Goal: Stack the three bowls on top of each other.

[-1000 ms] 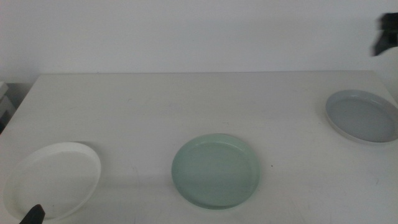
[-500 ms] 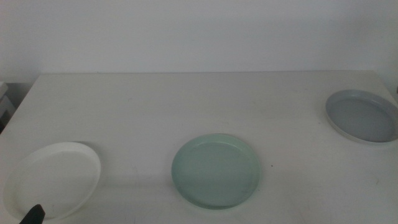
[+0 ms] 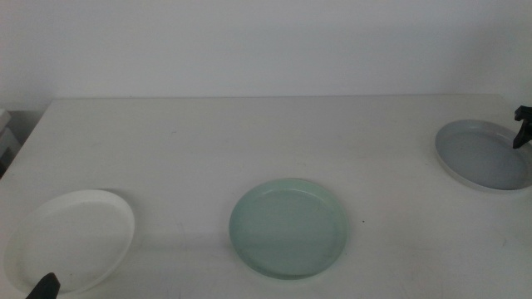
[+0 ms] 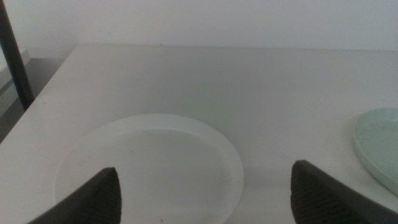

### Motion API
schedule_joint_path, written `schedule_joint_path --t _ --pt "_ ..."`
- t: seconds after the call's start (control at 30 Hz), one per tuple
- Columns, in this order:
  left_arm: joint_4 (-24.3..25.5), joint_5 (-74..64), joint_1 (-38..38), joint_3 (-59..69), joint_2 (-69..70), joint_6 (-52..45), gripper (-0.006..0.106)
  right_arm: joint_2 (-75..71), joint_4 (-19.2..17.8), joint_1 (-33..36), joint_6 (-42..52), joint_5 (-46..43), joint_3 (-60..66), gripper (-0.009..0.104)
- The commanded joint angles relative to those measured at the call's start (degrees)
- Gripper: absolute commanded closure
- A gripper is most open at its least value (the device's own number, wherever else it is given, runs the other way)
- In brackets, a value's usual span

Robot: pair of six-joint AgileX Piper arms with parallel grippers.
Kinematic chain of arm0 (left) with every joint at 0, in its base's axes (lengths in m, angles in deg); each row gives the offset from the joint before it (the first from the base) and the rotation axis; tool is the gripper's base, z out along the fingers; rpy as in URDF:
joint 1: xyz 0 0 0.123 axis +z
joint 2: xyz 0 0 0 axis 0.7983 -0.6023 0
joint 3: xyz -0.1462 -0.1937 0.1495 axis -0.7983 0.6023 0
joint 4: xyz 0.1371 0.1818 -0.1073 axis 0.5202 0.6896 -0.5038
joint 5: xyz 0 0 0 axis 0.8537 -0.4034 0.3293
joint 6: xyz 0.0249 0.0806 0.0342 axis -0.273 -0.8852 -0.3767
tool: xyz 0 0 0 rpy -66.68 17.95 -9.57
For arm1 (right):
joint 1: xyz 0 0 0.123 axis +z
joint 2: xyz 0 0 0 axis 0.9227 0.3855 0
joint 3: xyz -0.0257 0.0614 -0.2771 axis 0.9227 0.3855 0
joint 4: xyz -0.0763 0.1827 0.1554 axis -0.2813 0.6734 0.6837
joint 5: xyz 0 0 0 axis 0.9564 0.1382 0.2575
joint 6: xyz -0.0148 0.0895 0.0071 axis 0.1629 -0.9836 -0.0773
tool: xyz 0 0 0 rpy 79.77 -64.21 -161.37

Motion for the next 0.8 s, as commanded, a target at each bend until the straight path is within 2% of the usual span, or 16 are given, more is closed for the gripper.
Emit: schedule_joint_path --t 0.0,0.33,0.43,0.5,0.77 --pt "-0.56 4.51 -0.08 -0.28 0.55 0.32 0.005 -3.81 0.05 -0.37 1.00 -0.88 -1.99 0.048" --pt "-0.56 4.51 -0.08 -0.28 0.55 0.32 0.005 -2.36 0.90 -0.37 3.56 2.63 -1.99 0.066" --pt "-0.56 4.51 -0.08 -0.28 0.55 0.32 0.005 -2.19 1.10 -0.37 4.59 3.70 -1.99 0.080" --pt "-0.56 4.51 -0.08 -0.28 0.55 0.32 0.005 -2.88 1.22 -0.37 4.85 4.43 -1.99 0.095" --pt "-0.56 4.51 -0.08 -0.28 0.55 0.32 0.005 -11.96 6.61 1.17 6.11 8.97 -1.82 0.096"
